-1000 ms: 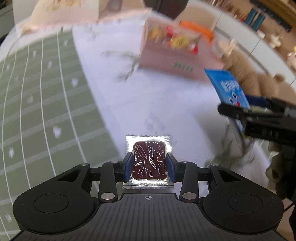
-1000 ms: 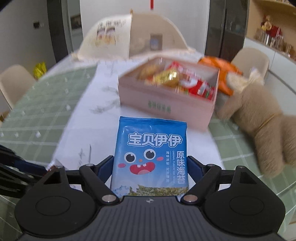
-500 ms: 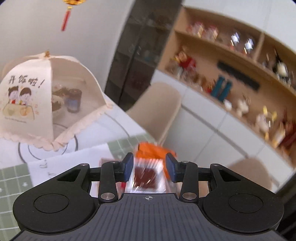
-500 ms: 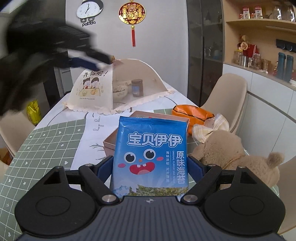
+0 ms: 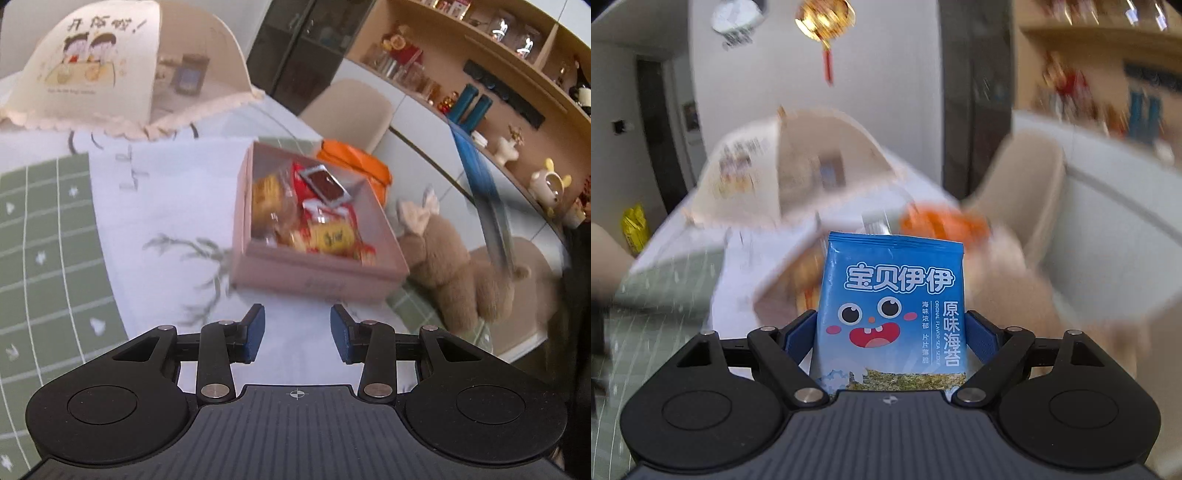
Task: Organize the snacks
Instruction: 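Drop the blue seaweed packet into the pink box with the right gripper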
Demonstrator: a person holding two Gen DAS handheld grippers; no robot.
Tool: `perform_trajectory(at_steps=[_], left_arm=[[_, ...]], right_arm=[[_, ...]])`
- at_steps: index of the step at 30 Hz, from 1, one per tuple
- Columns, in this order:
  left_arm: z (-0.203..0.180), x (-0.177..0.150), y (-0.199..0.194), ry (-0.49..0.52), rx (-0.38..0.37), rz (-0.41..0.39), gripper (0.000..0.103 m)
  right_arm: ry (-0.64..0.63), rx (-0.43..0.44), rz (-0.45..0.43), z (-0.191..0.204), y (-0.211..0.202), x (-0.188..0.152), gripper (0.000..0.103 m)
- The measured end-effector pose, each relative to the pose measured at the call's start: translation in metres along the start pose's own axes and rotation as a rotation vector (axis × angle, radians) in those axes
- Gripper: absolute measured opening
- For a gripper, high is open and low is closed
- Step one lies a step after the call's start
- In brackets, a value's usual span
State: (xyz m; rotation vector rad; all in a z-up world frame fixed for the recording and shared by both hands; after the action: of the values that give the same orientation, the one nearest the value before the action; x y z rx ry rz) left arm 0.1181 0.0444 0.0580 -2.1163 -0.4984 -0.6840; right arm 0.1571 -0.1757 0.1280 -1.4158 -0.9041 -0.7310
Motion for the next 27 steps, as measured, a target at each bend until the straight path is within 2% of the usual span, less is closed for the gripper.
perform_trajectory(at_steps=[2, 4, 6, 8, 10, 14, 20, 25, 27], left_arm=[[0.0, -0.006, 0.002, 0.014, 0.021, 0.018, 0.043], [0.005, -0.013, 0.002, 0.031, 0.083, 0.024, 0.043], [0.014, -0.025, -0.002, 0.032, 0.133, 0.027, 0.043], [0.026, -0.04, -0.007, 0.009, 0.167, 0.025, 0.043], [0.039, -0.055, -0.011, -0.016, 0.211, 0.031, 0.043], [0.041, -0.076, -0.011, -0.004, 0.25, 0.009, 0.043], [0.025, -0.097, 0.007, 0.057, 0.286, -0.003, 0.044], [0.012, -0.105, 0.02, 0.116, 0.323, -0.049, 0.048], [0.007, -0.107, 0.026, 0.148, 0.334, -0.061, 0.053]], right_arm=[[-0.008, 0.006, -0.025, 0.009, 0.025, 0.038, 0.086], [-0.002, 0.055, -0.007, 0.017, 0.057, 0.064, 0.092], [0.002, 0.08, 0.075, 0.022, 0.093, 0.073, 0.093], [0.021, 0.064, 0.131, 0.022, 0.115, 0.067, 0.093], [0.054, 0.037, 0.154, 0.018, 0.121, 0.052, 0.093], [0.105, 0.093, 0.203, 0.024, 0.112, 0.002, 0.093], [-0.016, 0.038, 0.198, 0.05, 0.064, -0.076, 0.093], [-0.077, 0.023, 0.259, 0.063, 0.039, -0.139, 0.093], [-0.073, 0.02, 0.287, 0.063, 0.036, -0.156, 0.093]])
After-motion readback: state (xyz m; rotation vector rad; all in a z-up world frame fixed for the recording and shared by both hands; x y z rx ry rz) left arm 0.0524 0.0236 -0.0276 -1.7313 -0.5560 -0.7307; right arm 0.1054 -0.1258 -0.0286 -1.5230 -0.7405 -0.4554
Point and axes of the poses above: each gripper's, at about its wrist camera, not at the fingertips, and y roughly the way its jaws point, z to its left, x to its top, the point moved 6 cm from there along y, roughly the way its jaws point, and after that the axes turned 11 degrees about -x, right-handed, at the moved point
